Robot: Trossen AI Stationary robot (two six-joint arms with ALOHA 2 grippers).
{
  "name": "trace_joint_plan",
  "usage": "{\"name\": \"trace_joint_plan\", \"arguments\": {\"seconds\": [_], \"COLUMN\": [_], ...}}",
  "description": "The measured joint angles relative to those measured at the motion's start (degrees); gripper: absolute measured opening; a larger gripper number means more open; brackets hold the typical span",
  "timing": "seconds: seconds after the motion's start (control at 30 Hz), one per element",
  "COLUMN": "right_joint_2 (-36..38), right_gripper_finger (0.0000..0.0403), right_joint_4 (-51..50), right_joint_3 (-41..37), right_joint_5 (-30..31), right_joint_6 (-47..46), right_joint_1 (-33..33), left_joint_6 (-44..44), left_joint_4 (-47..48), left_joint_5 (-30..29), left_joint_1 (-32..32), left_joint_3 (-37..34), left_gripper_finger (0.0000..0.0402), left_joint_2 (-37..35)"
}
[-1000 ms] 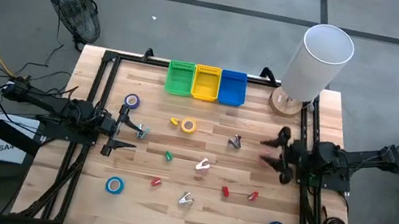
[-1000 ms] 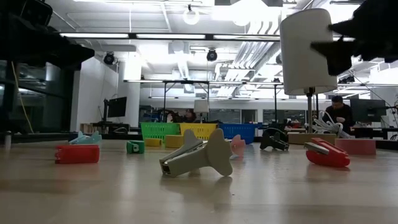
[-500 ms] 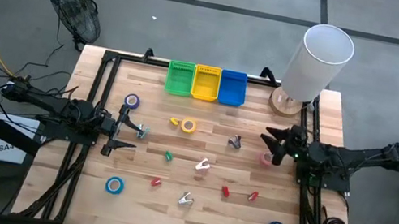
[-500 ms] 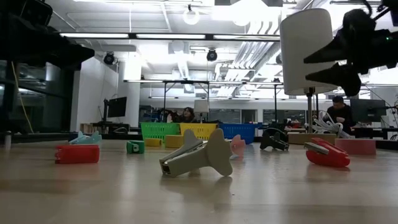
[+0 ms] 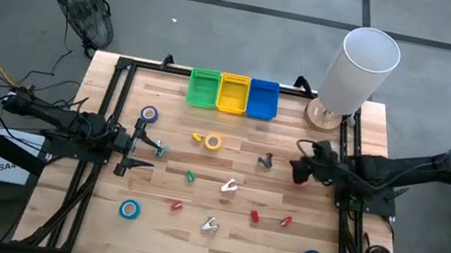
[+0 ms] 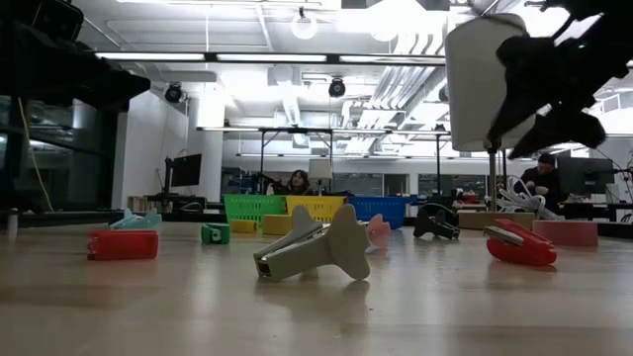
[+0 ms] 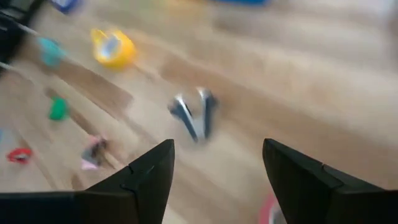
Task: Pick and place Stapler, Stapler remover, tape
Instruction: Put the pink tape into the blue bin
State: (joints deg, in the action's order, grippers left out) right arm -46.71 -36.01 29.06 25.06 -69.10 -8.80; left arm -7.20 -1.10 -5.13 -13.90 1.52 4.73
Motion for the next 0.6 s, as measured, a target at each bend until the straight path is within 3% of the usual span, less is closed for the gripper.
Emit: {"name": "trace_joint_plan", "arguments": {"seconds": [0.3, 0.6], "right_joint_2": [-16.3, -25.0], "right_gripper_finger": [0.0236, 0.0236], "right_joint_4": [-3.2, -4.8], "right_joint_3": [4.9, 8.4], "right_joint_5": [-11.4, -16.2], "right_joint_6": [-9.1, -9.1], "right_joint_1": [3.5, 3.7], "left_joint_6": [0.0, 0.0], "left_joint_4": [0.0, 0.0], "left_joint_5": [0.0, 0.0], "left_joint_1": [0.0, 0.0], "left_joint_3": [0.0, 0.0], "left_gripper_finger": [0.0259, 0.0259], "left_joint_2": [0.0, 0.0]}}
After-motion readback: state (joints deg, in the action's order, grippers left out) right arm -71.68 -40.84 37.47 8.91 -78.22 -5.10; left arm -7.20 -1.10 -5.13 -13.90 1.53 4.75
